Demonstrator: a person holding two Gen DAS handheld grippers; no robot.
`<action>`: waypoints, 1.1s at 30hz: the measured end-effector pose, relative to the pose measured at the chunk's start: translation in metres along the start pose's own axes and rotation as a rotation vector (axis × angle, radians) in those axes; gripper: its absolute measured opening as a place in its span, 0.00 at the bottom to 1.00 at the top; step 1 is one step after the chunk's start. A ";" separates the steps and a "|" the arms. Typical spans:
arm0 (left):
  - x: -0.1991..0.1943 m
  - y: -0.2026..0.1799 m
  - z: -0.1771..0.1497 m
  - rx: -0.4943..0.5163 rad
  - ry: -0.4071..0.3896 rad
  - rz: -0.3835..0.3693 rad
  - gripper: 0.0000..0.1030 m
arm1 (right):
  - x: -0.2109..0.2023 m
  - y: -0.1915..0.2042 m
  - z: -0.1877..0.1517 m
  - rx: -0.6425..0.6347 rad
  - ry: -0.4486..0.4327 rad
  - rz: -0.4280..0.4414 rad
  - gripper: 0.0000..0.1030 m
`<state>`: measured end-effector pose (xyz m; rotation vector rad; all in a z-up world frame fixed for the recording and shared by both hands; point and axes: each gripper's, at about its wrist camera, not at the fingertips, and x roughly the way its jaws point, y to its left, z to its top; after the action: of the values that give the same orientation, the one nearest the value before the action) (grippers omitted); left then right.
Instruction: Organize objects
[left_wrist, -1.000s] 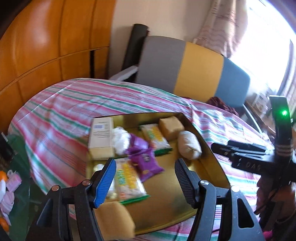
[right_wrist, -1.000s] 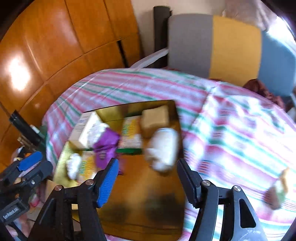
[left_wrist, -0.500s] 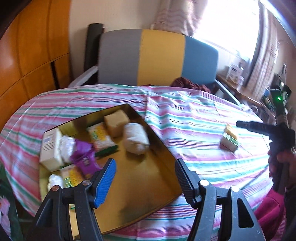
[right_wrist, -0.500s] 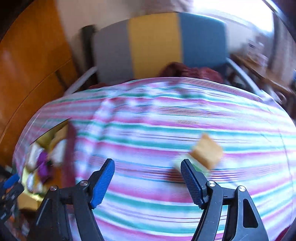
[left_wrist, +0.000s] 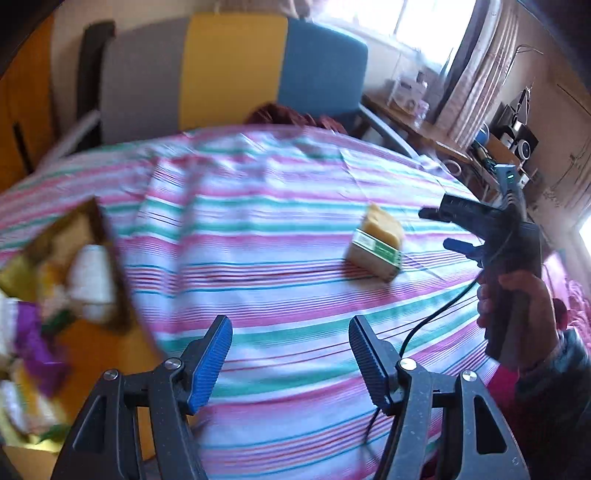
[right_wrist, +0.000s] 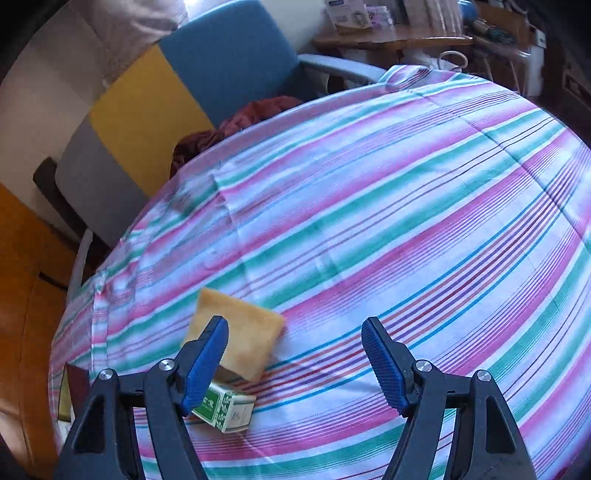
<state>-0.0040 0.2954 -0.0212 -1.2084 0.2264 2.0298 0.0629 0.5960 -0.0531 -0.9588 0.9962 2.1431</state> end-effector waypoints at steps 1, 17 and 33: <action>0.012 -0.006 0.005 -0.001 0.022 -0.012 0.64 | -0.002 0.000 0.000 0.008 -0.003 0.012 0.76; 0.116 -0.074 0.047 -0.103 0.203 -0.120 0.69 | -0.010 -0.009 0.003 0.068 0.004 0.059 0.80; 0.132 -0.078 0.060 0.044 0.157 -0.073 0.45 | -0.008 -0.007 0.004 0.058 0.007 0.052 0.80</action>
<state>-0.0281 0.4478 -0.0794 -1.3303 0.2968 1.8606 0.0709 0.6018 -0.0475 -0.9230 1.0924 2.1420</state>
